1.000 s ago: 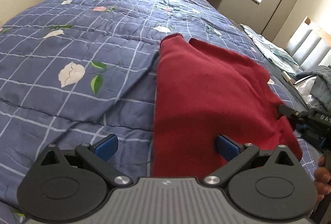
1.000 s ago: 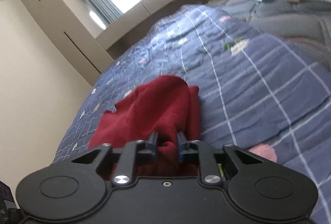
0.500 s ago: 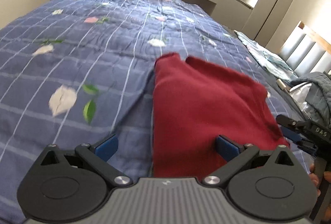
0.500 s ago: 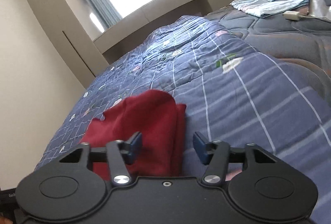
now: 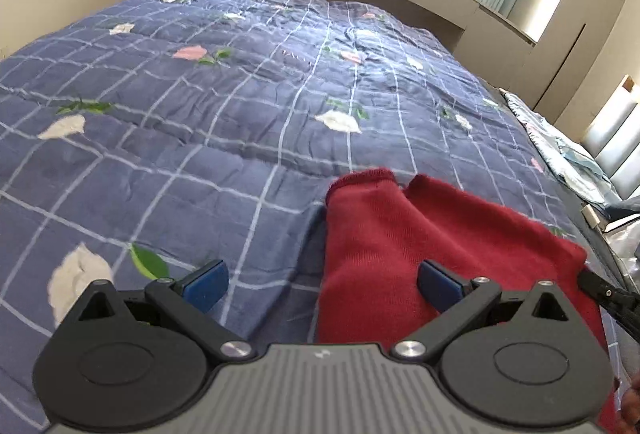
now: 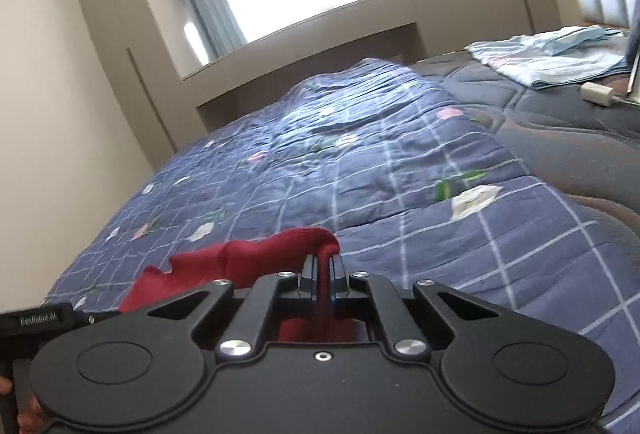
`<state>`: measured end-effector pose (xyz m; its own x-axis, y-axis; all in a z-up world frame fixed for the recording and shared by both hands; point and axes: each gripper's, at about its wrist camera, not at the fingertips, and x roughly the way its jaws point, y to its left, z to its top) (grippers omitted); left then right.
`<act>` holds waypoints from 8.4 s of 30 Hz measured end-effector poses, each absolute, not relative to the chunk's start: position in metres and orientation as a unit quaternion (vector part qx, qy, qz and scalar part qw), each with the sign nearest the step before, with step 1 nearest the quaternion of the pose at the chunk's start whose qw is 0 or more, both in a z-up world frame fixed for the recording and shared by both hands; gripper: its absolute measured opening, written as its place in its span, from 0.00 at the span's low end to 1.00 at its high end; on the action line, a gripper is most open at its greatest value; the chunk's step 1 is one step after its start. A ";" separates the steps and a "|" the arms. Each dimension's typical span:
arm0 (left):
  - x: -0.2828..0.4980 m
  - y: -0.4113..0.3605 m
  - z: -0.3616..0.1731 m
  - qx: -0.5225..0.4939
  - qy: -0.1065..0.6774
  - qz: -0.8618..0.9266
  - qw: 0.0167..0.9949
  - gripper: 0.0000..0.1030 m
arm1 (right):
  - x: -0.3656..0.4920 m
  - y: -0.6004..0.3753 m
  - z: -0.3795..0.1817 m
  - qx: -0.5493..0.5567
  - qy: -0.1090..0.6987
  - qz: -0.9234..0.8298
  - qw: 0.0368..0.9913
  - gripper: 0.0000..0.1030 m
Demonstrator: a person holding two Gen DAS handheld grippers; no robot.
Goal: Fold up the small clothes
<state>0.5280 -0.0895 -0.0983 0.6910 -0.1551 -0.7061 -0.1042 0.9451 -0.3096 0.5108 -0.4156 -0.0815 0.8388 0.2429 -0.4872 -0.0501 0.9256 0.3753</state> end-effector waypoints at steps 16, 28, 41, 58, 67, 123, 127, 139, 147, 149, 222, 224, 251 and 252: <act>0.535 -0.116 -0.078 -0.096 0.336 0.003 0.937 1.00 | 0.507 -0.366 -0.073 -0.022 0.222 0.073 0.972 0.85; 0.552 -0.131 -0.112 -0.069 0.374 0.022 0.925 1.00 | 0.535 -0.375 -0.115 -0.001 0.271 0.026 0.962 0.85; 0.552 -0.130 -0.114 -0.071 0.371 0.022 0.926 1.00 | 0.540 -0.384 -0.123 0.035 0.288 0.023 0.957 0.93; 0.453 -0.092 -0.085 -0.143 0.339 -0.058 0.928 1.00 | 0.436 -0.398 -0.100 0.056 0.276 -0.003 0.959 0.99; 0.424 -0.090 -0.115 -0.138 0.329 -0.056 0.933 1.00 | 0.423 -0.400 -0.117 0.054 0.299 -0.032 0.952 0.99; 0.471 -0.094 -0.072 -0.079 0.390 -0.157 0.904 1.00 | 0.441 -0.428 -0.103 0.214 0.290 0.138 0.923 1.00; 0.480 -0.097 -0.078 -0.081 0.400 -0.160 0.899 1.00 | 0.461 -0.423 -0.105 0.228 0.301 0.146 0.914 1.00; 0.499 -0.080 -0.110 -0.159 0.447 -0.178 0.862 1.00 | 0.463 -0.418 -0.120 0.262 0.291 0.166 0.905 0.99; 0.503 -0.078 -0.112 -0.168 0.453 -0.178 0.857 1.00 | 0.461 -0.414 -0.121 0.262 0.290 0.183 0.902 0.75; 0.504 -0.078 -0.112 -0.169 0.455 -0.177 0.856 1.00 | 0.460 -0.413 -0.121 0.260 0.291 0.179 0.903 0.67; 0.412 0.064 -0.018 -0.082 0.403 -0.043 0.910 0.26 | 0.430 -0.191 -0.047 0.138 0.276 0.281 0.909 0.27; 0.412 0.072 -0.028 -0.093 0.410 -0.043 0.906 0.26 | 0.431 -0.183 -0.052 0.128 0.285 0.279 0.908 0.27; 0.328 0.086 -0.006 -0.134 0.352 0.021 0.926 0.99 | 0.352 -0.191 -0.007 0.067 0.223 0.209 0.950 0.99; 0.318 0.084 -0.002 -0.131 0.344 0.025 0.930 0.99 | 0.341 -0.192 -0.001 0.066 0.213 0.208 0.952 0.99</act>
<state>0.3179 0.0842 -0.0018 0.7621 -0.0442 -0.6460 -0.1354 0.9647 -0.2257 0.3406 -0.1922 -0.0011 0.8223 0.4251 -0.3782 -0.3686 0.9044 0.2151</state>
